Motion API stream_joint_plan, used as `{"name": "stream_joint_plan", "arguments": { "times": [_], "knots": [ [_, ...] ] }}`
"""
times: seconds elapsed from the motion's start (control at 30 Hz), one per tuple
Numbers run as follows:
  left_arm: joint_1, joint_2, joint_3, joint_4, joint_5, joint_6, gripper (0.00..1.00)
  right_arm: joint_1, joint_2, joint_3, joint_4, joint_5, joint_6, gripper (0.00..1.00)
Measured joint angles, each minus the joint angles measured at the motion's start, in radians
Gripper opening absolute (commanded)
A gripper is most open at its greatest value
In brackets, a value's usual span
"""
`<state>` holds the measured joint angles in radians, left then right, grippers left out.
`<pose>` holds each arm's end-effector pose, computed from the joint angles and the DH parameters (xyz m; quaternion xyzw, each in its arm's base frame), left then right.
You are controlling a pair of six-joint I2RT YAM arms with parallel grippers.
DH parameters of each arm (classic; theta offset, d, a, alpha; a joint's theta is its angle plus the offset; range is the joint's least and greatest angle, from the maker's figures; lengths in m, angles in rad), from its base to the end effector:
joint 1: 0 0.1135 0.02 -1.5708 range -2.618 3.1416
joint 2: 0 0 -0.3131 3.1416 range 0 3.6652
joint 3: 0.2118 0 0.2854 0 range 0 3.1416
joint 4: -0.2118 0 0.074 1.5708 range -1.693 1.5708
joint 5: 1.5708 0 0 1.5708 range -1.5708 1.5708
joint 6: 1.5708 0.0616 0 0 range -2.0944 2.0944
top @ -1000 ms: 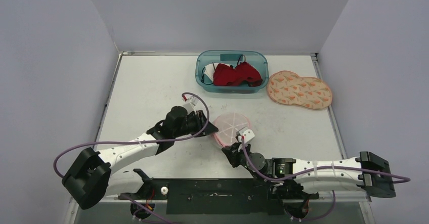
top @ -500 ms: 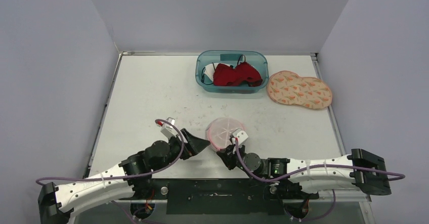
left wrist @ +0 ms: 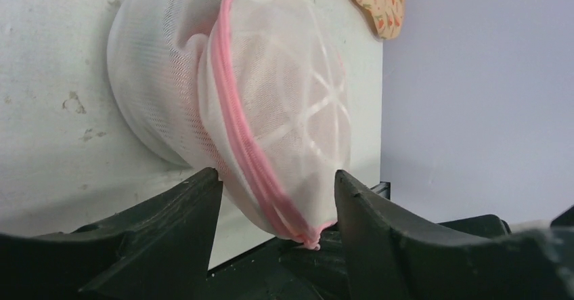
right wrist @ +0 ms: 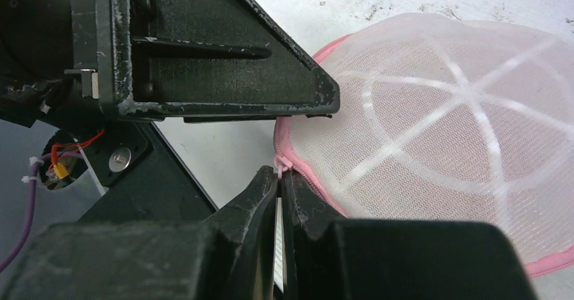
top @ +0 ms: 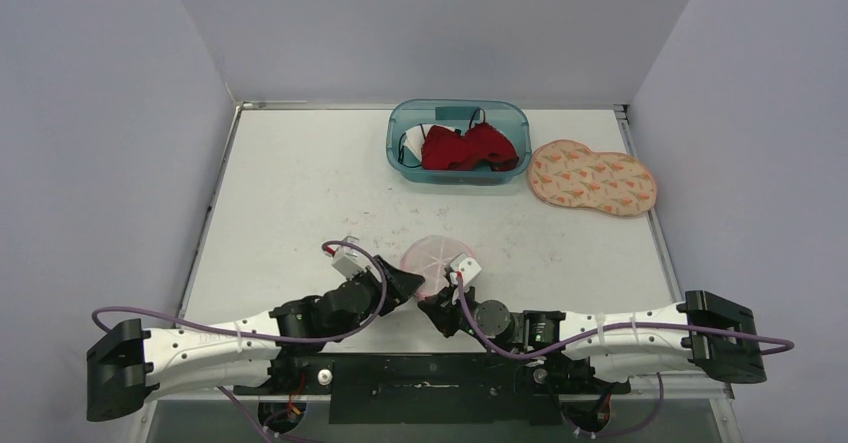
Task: Unzip the laundry bag and remove the bra
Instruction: Unzip the laundry bag at the center of the board.
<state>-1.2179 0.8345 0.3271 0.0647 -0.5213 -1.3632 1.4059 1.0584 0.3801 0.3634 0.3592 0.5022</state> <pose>0.0972 -0.1751 0.2078 -0.1967 0.8044 -0.4362 0.3522 0.0618 0.2397 0.2172 -0.2532 0.7621 0.3879 0.4523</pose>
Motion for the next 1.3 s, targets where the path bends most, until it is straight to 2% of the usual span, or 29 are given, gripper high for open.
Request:
{"name": "stream_joint_plan", "arguments": {
  "times": [0.23,0.3,0.33,0.6,0.87,1.03,1.3],
  "knots": [
    [0.012,0.003,0.005,0.022,-0.027,-0.035,0.11,0.000,0.000,0.000,0.003,-0.008,0.006,0.05],
    [0.018,0.003,0.005,0.022,-0.027,-0.042,0.01,0.000,0.000,0.000,0.003,-0.008,0.006,0.05],
    [0.020,0.003,0.005,0.023,-0.026,-0.045,0.00,0.000,0.000,0.000,0.003,-0.008,0.006,0.05],
    [0.048,-0.014,0.003,0.019,-0.014,-0.048,0.00,-0.005,-0.011,0.002,-0.039,0.022,0.008,0.05],
    [0.132,-0.063,-0.027,0.020,0.041,-0.034,0.00,-0.006,-0.124,0.000,-0.165,0.105,0.034,0.05],
    [0.213,-0.047,-0.027,0.039,0.138,0.024,0.00,-0.029,-0.155,-0.016,-0.195,0.127,0.040,0.05],
    [0.427,0.074,-0.013,0.116,0.405,0.163,0.00,-0.045,-0.152,-0.037,-0.182,0.115,0.037,0.05]
  ]
}}
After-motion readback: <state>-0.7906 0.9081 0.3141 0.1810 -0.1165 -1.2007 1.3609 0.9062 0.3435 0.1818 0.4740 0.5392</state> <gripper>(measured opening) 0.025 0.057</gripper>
